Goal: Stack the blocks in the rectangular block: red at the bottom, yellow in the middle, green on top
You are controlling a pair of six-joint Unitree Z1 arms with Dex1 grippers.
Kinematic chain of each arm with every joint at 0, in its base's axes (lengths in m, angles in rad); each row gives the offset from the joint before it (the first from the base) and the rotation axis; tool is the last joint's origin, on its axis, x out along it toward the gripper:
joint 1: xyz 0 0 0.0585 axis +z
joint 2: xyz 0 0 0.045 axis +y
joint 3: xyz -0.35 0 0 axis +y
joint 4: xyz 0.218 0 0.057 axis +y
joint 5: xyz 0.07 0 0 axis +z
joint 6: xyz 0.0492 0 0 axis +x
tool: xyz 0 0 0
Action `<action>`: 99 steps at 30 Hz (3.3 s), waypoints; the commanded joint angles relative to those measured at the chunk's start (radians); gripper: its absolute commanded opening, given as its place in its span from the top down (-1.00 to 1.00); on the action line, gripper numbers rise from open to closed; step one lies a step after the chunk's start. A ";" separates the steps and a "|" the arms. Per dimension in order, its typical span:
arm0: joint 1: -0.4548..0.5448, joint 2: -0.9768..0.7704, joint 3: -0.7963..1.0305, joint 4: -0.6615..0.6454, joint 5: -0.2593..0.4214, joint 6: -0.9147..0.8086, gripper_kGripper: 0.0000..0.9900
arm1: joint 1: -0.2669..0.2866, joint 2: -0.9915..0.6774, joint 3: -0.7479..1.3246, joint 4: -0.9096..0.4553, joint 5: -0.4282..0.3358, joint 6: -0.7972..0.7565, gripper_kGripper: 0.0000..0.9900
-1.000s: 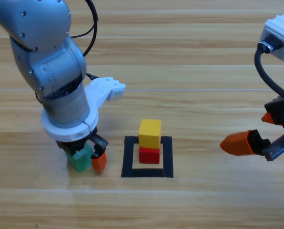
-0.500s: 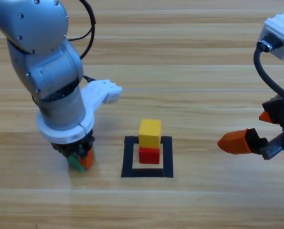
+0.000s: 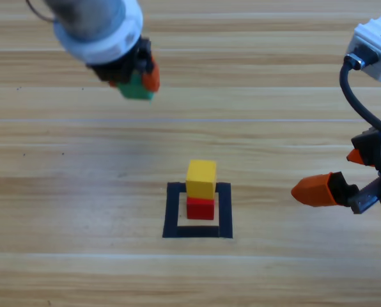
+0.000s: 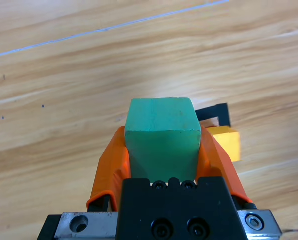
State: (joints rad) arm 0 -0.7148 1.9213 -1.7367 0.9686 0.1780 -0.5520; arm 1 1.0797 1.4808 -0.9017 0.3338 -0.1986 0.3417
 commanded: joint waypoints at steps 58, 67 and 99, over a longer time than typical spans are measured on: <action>-0.187 0.427 -0.472 0.444 -0.104 -0.247 0.86 | -0.024 0.018 0.037 -0.016 0.002 0.005 -0.99; -0.192 0.436 -0.478 0.444 -0.106 -0.253 0.86 | -0.024 0.018 0.038 -0.016 0.002 0.005 -0.99; -0.193 0.450 -0.495 0.444 -0.115 -0.255 0.86 | -0.024 0.021 0.040 -0.016 0.004 0.003 -0.99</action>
State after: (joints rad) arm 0 -0.8856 2.3216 -2.2236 1.4058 0.0739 -0.8003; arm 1 1.0797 1.4807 -0.8915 0.3335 -0.1986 0.3417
